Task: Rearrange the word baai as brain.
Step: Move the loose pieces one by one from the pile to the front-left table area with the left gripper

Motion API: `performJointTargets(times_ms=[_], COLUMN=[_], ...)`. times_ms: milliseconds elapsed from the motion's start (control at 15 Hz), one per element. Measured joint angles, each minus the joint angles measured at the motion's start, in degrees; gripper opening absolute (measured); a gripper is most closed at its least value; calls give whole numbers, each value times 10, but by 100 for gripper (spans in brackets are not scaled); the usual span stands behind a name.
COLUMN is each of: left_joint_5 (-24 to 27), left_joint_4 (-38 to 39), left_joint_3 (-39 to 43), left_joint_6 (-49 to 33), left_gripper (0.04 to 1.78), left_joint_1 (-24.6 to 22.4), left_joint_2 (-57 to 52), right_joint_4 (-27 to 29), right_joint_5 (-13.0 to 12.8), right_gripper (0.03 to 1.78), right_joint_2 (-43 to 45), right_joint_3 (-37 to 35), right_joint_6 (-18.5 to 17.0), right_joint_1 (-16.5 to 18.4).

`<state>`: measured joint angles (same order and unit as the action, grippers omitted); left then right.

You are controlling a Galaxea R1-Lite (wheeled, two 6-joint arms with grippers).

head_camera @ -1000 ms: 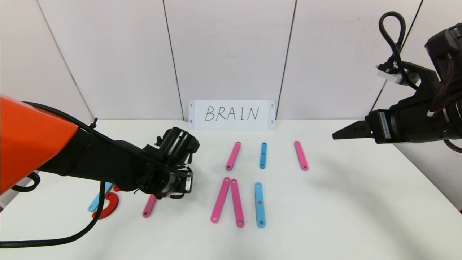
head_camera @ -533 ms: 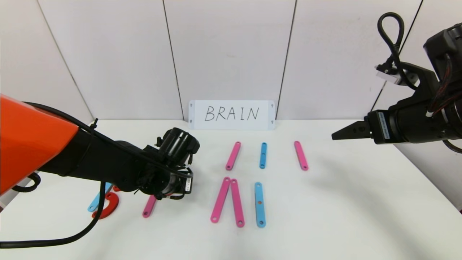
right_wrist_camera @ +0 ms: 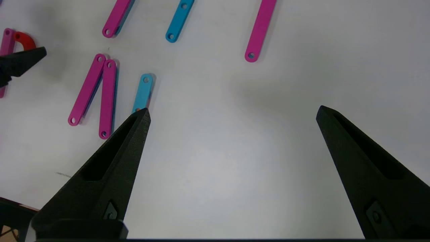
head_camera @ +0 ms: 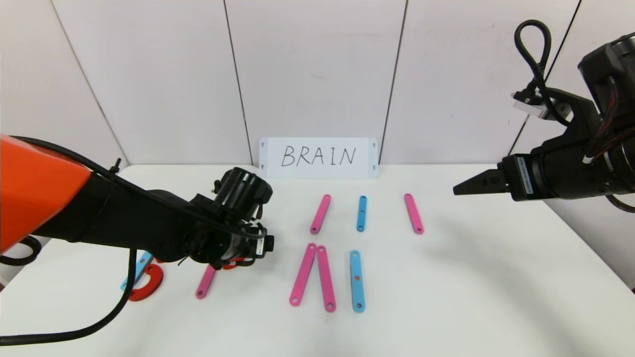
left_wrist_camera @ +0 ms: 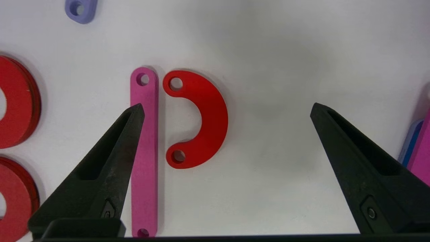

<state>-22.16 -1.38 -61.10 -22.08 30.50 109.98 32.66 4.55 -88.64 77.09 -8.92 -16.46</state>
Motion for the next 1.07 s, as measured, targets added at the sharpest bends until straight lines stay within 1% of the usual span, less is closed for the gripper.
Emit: performJointTargets(times_ms=[133, 333, 533, 667, 800, 867, 1067], left_joint_5=[7, 32, 46, 69, 103, 112, 115], left_joint_4=[3, 32, 73, 97, 102, 103, 103], left_joint_3=[1, 0, -29, -55, -67, -71, -83], left_joint_6=[36, 82, 94, 121, 154, 160, 162], left_gripper=[174, 174, 174, 174, 174, 174, 174], left_joint_1=[-31, -83, -125, -153, -175, -183, -195], left_joint_2=[-12, -19, 6, 33, 54, 63, 86], right_joint_4=[-2, -8, -12, -13, -14, -15, -23], right_joint_5=[0, 0, 0, -1, -1, -1, -2], right_gripper=[173, 173, 173, 173, 173, 173, 173], right_joint_2=[1, 1, 1, 0, -1, -3, -5], right_joint_3=[-2, -3, -6, -7, -7, -7, -10], right_joint_6=[0, 1, 2, 3, 3, 3, 3], right_joint_1=[-2, -2, -3, -3, -2, 0, 0])
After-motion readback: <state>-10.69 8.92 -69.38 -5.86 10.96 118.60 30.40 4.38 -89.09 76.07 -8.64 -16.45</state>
